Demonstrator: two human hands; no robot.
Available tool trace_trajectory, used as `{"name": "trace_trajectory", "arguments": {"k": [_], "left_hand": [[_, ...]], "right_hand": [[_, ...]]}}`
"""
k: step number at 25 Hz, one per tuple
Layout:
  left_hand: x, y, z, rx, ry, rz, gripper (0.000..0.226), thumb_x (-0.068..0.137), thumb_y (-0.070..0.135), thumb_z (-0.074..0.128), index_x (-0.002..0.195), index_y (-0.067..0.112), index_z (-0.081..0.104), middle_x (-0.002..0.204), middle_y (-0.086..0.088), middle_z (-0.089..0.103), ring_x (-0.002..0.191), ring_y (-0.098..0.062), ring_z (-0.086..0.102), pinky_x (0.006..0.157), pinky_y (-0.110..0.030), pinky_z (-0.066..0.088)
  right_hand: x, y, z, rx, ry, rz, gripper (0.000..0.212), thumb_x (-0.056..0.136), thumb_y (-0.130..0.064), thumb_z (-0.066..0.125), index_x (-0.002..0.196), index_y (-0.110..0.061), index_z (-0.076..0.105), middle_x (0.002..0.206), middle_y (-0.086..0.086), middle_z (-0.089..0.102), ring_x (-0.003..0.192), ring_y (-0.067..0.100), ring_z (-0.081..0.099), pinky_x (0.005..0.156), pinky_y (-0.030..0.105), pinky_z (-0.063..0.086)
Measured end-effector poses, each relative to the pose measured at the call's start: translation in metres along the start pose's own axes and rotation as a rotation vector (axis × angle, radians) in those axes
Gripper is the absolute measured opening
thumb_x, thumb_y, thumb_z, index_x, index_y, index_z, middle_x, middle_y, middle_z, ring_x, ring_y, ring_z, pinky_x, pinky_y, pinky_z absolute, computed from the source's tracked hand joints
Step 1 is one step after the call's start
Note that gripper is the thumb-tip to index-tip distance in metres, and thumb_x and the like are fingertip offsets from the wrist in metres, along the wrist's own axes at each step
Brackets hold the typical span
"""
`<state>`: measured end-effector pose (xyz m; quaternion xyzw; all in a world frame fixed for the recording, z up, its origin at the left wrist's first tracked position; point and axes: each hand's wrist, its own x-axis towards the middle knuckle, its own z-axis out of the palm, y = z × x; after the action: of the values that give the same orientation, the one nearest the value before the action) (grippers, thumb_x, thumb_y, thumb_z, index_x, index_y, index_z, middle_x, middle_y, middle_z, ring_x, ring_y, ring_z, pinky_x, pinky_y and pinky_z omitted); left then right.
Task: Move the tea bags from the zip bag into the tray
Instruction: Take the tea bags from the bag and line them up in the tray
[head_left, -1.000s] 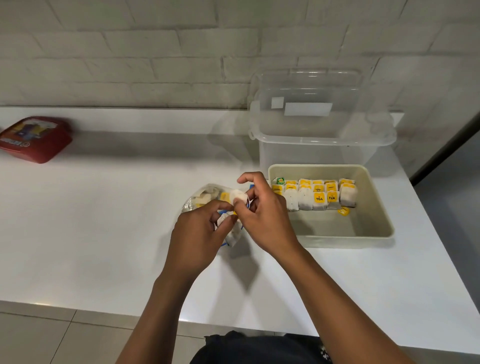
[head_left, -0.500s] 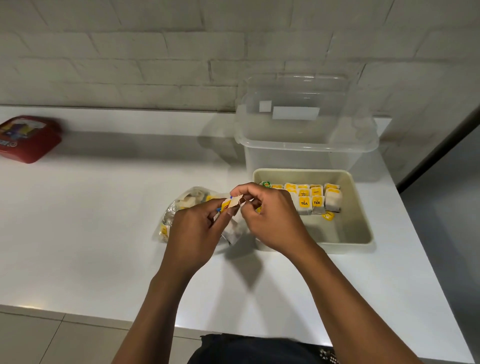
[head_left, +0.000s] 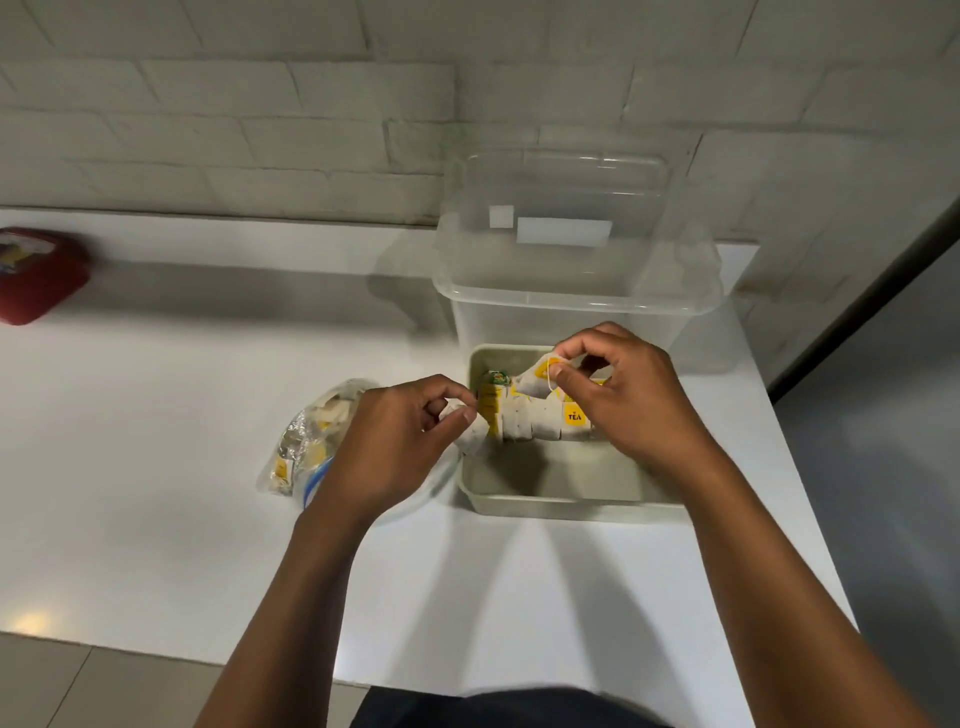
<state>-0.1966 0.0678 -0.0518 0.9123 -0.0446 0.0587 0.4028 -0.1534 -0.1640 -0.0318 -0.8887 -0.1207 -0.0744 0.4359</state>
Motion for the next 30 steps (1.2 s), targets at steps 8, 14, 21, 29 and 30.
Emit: {"name": "trace_trajectory", "arguments": {"k": [8, 14, 21, 29, 30], "left_hand": [[-0.004, -0.010, 0.001, 0.038, 0.111, -0.079, 0.012, 0.089, 0.025, 0.071, 0.095, 0.034, 0.074, 0.066, 0.007, 0.060, 0.062, -0.011, 0.056, 0.063, -0.020, 0.045], [-0.016, -0.015, -0.037, 0.077, 0.208, -0.175, 0.016, 0.092, 0.023, 0.066, 0.100, 0.035, 0.075, 0.079, 0.023, 0.069, 0.074, 0.003, 0.062, 0.064, -0.002, 0.038], [-0.027, -0.024, -0.036, 0.090, 0.164, -0.212, 0.022, 0.091, 0.026, 0.068, 0.107, 0.040, 0.074, 0.085, 0.035, 0.066, 0.081, 0.003, 0.063, 0.068, -0.004, 0.042], [-0.027, -0.020, -0.025, 0.055, 0.109, -0.179, 0.027, 0.093, 0.020, 0.067, 0.114, 0.037, 0.071, 0.089, 0.026, 0.065, 0.080, 0.010, 0.060, 0.068, 0.000, 0.037], [-0.029, -0.021, -0.023, 0.050, 0.107, -0.172, 0.027, 0.093, 0.020, 0.066, 0.113, 0.038, 0.071, 0.090, 0.025, 0.065, 0.082, 0.010, 0.061, 0.069, 0.000, 0.038]], "right_hand": [[0.020, 0.016, -0.023, 0.157, -0.160, 0.044, 0.003, 0.087, -0.021, 0.073, 0.089, -0.023, 0.073, 0.078, -0.001, 0.071, 0.074, 0.023, 0.066, 0.069, 0.032, 0.054], [0.032, 0.053, 0.025, -0.018, -0.321, 0.121, 0.009, 0.081, -0.015, 0.076, 0.082, -0.022, 0.072, 0.070, -0.007, 0.069, 0.060, 0.002, 0.058, 0.064, 0.023, 0.049], [0.036, 0.066, 0.052, -0.104, -0.593, 0.161, 0.012, 0.080, -0.012, 0.074, 0.079, -0.024, 0.073, 0.069, -0.008, 0.069, 0.060, -0.001, 0.058, 0.058, 0.013, 0.043], [0.041, 0.077, 0.081, -0.236, -0.508, 0.189, 0.021, 0.081, -0.007, 0.066, 0.080, -0.025, 0.077, 0.079, -0.009, 0.071, 0.080, 0.010, 0.064, 0.067, 0.019, 0.045], [0.040, 0.078, 0.084, -0.256, -0.480, 0.184, 0.022, 0.081, -0.008, 0.065, 0.081, -0.025, 0.078, 0.084, -0.007, 0.072, 0.083, 0.013, 0.065, 0.070, 0.021, 0.048]]}}
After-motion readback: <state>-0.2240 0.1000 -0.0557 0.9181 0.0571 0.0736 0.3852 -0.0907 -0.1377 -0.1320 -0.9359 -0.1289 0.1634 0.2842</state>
